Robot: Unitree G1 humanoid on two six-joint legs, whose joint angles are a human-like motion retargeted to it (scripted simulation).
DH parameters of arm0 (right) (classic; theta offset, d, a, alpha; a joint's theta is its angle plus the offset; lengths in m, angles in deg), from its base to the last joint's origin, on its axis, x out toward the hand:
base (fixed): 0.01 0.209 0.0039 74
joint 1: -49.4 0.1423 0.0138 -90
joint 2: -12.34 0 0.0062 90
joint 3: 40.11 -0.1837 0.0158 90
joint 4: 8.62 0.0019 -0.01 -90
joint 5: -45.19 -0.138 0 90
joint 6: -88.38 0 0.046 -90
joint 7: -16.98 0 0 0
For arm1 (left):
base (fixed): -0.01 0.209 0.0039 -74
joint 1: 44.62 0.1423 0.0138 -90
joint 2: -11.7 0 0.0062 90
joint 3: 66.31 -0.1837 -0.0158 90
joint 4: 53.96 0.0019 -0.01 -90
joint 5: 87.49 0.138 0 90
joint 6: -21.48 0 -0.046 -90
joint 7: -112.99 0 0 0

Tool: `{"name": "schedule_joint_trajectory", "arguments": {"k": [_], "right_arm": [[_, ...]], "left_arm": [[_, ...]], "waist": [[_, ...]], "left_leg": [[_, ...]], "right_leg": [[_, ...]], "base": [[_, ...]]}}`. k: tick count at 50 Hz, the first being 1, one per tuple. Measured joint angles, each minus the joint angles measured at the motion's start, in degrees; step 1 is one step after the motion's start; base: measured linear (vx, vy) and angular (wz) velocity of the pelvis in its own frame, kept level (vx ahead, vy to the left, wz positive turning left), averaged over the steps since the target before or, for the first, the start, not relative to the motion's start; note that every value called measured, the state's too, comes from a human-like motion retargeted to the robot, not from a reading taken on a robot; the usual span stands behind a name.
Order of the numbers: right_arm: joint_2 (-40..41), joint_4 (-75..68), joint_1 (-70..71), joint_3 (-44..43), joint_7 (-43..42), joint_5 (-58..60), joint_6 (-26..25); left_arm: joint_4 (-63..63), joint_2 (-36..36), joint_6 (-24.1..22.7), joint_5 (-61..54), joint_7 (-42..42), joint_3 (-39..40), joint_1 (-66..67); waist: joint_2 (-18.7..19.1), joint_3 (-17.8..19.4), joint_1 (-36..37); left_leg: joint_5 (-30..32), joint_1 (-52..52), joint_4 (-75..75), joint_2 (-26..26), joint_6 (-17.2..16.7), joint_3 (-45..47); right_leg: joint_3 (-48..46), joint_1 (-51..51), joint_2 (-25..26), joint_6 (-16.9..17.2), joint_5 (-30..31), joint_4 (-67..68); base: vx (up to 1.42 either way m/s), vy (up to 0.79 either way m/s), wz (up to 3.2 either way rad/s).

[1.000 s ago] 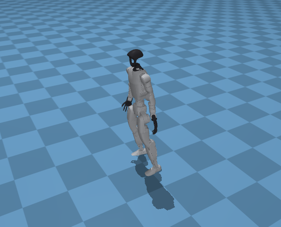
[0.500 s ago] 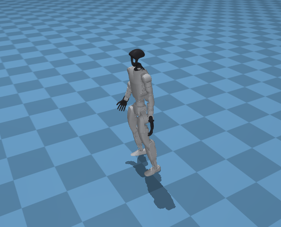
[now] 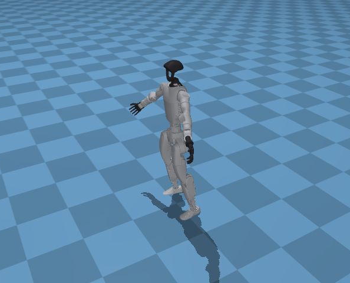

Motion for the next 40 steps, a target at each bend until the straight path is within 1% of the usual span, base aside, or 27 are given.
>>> {"name": "schedule_joint_trajectory", "arguments": {"k": [3, 5, 9, 15, 18, 21, 22, 23, 24, 28, 32, 33, 36, 40], "right_arm": [[-3.12, 1.44, 10.0, 6.88, 1.11, -0.52, 0.2], [-3.8, 2.77, 17.13, 12.58, 2.28, -0.54, 0.21], [-1.27, 6.57, 30.67, 24.87, 5.65, -0.4, -0.01], [8.22, 15.67, 44.66, 40.75, 11.16, -2.03, 0.14], [13.35, 22.37, 48.22, 47.33, 14.24, -2.95, 0.41], [17.53, 30.25, 50.34, 53.52, 17.24, -4.12, 1.04], [18.7, 33.21, 51.15, 55.92, 17.43, -6.06, 1.3], [19.7, 36.41, 52.42, 59.28, 16.11, -11.03, 1.78], [20.62, 39.53, 53.19, 61.41, 16.05, -13.57, 2.25], [23.64, 51.32, 54.58, 65.82, 18.06, -19.09, 4.21], [25.94, 60.06, 55.1, 68.13, 20.08, -23.07, 5.76], [26.34, 61.74, 54.98, 68.63, 20.92, -22.16, 5.87], [26.63, 64.69, 55.85, 69.99, 21.72, -25.36, 6.12], [26.31, 65.95, 56.11, 71.73, 22.74, -23.61, 4.0]], "left_arm": [[-2.58, -5.73, -0.41, -0.27, -0.88, -7.89, -10.42], [-5.2, -8.35, -0.81, -0.93, -1.71, -13.93, -18.17], [-12.43, -9.85, -1.74, -3.04, -4.45, -26.68, -34.22], [-26.02, -5.9, -3.35, -8.71, -9.32, -45.04, -54.2], [-33.21, -2.63, -4.48, -12.09, -10.99, -52.7, -61.34], [-40.87, 0.5, -5.75, -14.94, -13.48, -58.65, -66.18], [-43.67, 1.14, -6.28, -16.61, -13.87, -60.77, -67.7], [-46.82, 1.16, -7.03, -19.82, -13.83, -63.51, -69.43], [-49.9, 1.51, -7.77, -21.78, -13.9, -65.44, -70.68], [-62.2, 3.36, -10.64, -26.75, -14.31, -70.4, -73.54], [-72.6, 4.89, -12.15, -30.05, -15.68, -73.28, -74.43], [-74.62, 5.15, -11.89, -29.53, -16.13, -73.54, -74.41], [-79.62, 5.46, -12.43, -31.75, -16.71, -75.42, -74.71], [-81.38, 7.09, -9.49, -30.11, -17.17, -75.86, -74.21]], "waist": [[0.53, -1.06, -0.35], [0.87, -1.79, -0.58], [1.5, -3.14, -0.99], [1.98, -4.4, -1.39], [1.95, -4.81, -1.16], [1.94, -5.05, -1.42], [1.97, -5.1, -1.39], [2.07, -5.34, -1.2], [2.07, -5.4, -1.16], [1.78, -5.05, -1.21], [1.52, -4.89, -1.18], [1.53, -4.86, -1.31], [1.32, -4.65, -1.21], [1.33, -4.68, -1.16]], "left_leg": [[0.13, -0.13, 0.04, 0.02, -0.08, 0.12], [0.21, -0.25, 0.08, 0.01, -0.11, 0.2], [0.36, -0.54, 0.17, -0.05, -0.14, 0.36], [0.51, -1.0, 0.32, -0.17, -0.13, 0.61], [0.49, -1.3, 0.4, 0.04, 0.0, 1.01], [0.53, -1.64, 0.4, -0.07, -0.31, 0.97], [0.65, -1.86, 0.33, 0.19, -0.44, 1.15], [1.02, -2.45, 0.06, 0.88, -0.78, 1.64], [1.16, -2.76, -0.01, 1.15, -0.89, 1.83], [1.26, -3.17, 0.01, 1.4, -0.99, 1.92], [1.2, -3.38, 0.08, 1.52, -1.07, 1.91], [1.1, -3.32, 0.11, 1.31, -0.87, 1.76], [1.17, -3.42, 0.08, 1.55, -1.08, 1.73], [0.84, -2.99, 0.16, 1.24, -1.14, 1.3]], "right_leg": [[0.12, -0.17, 0.02, 0.0, 0.16, -0.01], [0.21, -0.33, -0.01, 0.0, 0.26, 0.02], [0.41, -0.74, -0.1, 0.0, 0.4, 0.18], [0.71, -1.38, -0.26, 0.0, 0.59, 0.41], [1.2, -3.01, -0.21, 0.0, 0.17, 2.49], [1.1, -2.26, -0.16, 0.0, 0.77, 0.52], [1.19, -2.54, 0.15, 0.0, 0.96, 0.34], [1.38, -3.45, 0.99, 0.0, 1.33, 0.14], [1.47, -3.88, 1.31, 0.0, 1.49, 0.06], [1.58, -4.33, 1.62, 0.0, 1.67, -0.03], [1.64, -4.46, 1.77, 0.0, 1.78, -0.19], [1.55, -4.29, 1.52, 0.0, 1.73, -0.19], [1.49, -4.38, 1.81, 0.0, 1.78, -0.25], [1.27, -3.71, 1.43, 0.0, 1.49, -0.15]], "base": [[0.0, 0.0, 0.0], [0.0, 0.0, 0.0], [0.0, 0.0, 0.0], [0.0, 0.0, 0.0], [0.0, 0.0, 0.0], [0.0, 0.0, 0.0], [-0.02, -0.09, -0.19], [-0.03, -0.11, -0.25], [-0.02, -0.09, -0.2], [0.0, 0.0, 0.0], [0.0, 0.0, 0.0], [0.0, 0.0, 0.0], [0.0, 0.0, 0.0], [0.0, 0.0, 0.0]]}}
